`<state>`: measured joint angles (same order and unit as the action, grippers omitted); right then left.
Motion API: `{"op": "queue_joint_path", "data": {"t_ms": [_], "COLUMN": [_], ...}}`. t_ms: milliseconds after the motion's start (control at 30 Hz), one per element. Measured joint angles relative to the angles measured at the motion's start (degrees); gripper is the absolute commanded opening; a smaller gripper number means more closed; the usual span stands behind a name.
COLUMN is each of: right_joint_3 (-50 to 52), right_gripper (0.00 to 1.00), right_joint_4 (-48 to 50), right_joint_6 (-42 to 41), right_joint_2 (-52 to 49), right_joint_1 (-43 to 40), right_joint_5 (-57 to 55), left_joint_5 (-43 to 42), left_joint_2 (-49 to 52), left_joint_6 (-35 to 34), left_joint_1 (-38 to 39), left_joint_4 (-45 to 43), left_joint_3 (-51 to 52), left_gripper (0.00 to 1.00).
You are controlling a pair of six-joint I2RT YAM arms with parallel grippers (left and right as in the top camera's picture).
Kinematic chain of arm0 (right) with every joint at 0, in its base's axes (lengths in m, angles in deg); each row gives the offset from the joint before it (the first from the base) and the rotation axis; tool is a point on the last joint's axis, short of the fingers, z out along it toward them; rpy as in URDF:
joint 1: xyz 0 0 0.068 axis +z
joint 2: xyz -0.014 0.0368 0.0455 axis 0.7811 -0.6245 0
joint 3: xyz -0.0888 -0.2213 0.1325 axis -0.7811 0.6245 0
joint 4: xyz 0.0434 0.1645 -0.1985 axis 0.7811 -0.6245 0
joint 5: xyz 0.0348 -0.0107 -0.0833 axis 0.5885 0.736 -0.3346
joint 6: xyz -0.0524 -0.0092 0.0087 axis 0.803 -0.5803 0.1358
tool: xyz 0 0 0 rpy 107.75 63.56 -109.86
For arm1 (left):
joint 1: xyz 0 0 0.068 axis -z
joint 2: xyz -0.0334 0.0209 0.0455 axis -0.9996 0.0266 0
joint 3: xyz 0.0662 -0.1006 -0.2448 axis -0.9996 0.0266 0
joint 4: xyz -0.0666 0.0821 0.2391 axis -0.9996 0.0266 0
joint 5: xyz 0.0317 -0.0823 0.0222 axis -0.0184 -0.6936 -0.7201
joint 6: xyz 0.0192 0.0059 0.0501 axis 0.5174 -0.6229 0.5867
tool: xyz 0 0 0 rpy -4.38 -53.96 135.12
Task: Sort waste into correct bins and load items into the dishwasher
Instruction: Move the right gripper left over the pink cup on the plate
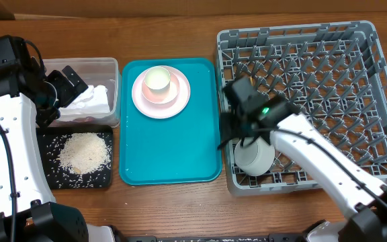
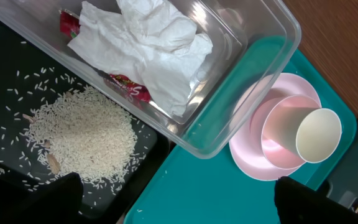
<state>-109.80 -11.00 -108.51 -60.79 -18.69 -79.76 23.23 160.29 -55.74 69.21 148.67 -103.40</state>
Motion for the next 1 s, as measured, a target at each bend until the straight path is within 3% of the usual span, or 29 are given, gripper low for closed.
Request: {"op": "queue_joint_path", "data": {"t_ms": [67, 167, 500, 800, 1000], "right_joint_3": [-5.97, -12.74, -17.84, -18.32, -18.29], "right_gripper": [0.73, 0.78, 0.75, 0.75, 0.64], "right_joint_4": [0.2, 3.78, 29.94, 38.51, 41.18], "right_joint_6": [2.82, 6.82, 18.25, 24.26, 32.09], "right_joint_2": [-0.02, 0.0, -1.86, -17.57, -24.83], "right_joint_1": [-0.87, -1.38, -0.39, 3.89, 7.52], "right_joint_5": [-0.33, -0.22, 5.73, 4.59, 3.3], "left_joint_5": [0.0, -0.02, 0.0, 0.0, -0.02], "left_joint_2": [0.0, 0.0, 0.0, 0.0, 0.0], "left_joint_6": [0.0, 0.0, 0.0, 0.0, 0.0], "left_joint_1": [0.0, 0.0, 0.0, 0.0, 0.0], "left_joint_4": [0.02, 0.02, 0.0, 0.0, 0.02], "left_joint_3": [0.0, 0.0, 0.0, 0.0, 0.0], "left_gripper": [1.0, 1.0, 1.0, 1.0, 1.0]}}
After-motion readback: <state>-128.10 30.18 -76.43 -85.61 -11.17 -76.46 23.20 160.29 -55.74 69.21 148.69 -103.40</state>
